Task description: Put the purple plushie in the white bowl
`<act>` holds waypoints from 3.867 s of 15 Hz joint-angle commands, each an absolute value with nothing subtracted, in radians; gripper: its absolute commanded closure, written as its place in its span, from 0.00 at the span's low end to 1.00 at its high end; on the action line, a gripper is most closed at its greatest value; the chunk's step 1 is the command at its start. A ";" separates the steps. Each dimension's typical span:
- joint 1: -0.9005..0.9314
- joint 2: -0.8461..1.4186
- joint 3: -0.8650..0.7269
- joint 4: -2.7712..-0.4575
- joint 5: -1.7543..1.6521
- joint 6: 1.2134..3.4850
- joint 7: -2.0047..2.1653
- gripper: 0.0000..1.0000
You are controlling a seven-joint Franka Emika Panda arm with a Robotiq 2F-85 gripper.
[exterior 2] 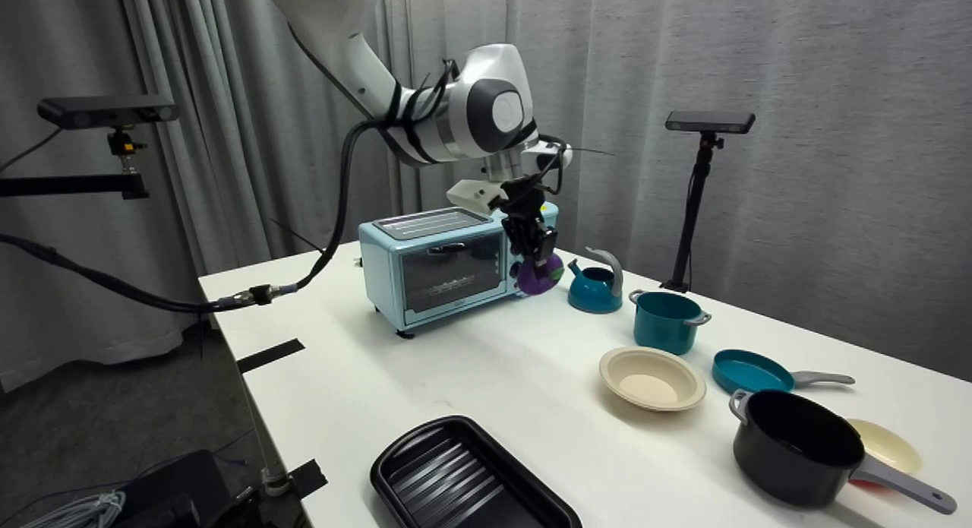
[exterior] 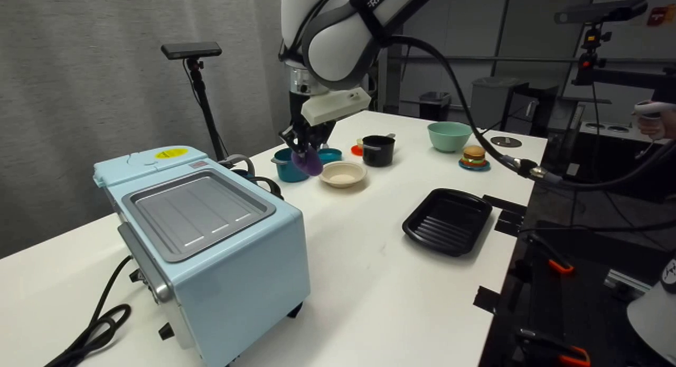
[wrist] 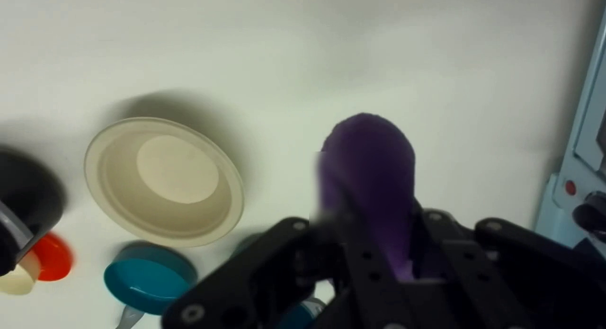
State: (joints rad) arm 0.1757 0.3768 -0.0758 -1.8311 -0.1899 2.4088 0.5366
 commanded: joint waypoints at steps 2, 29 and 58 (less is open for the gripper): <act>0.140 0.504 -0.130 -1.650 -0.186 2.350 0.574 0.95; 0.083 0.894 -0.258 -1.317 -0.194 2.167 0.662 0.46; 0.058 0.667 -0.236 -1.355 -0.198 2.175 0.640 0.00</act>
State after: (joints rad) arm 0.0653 0.6679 -0.2456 -1.3577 -0.1916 2.1780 0.6374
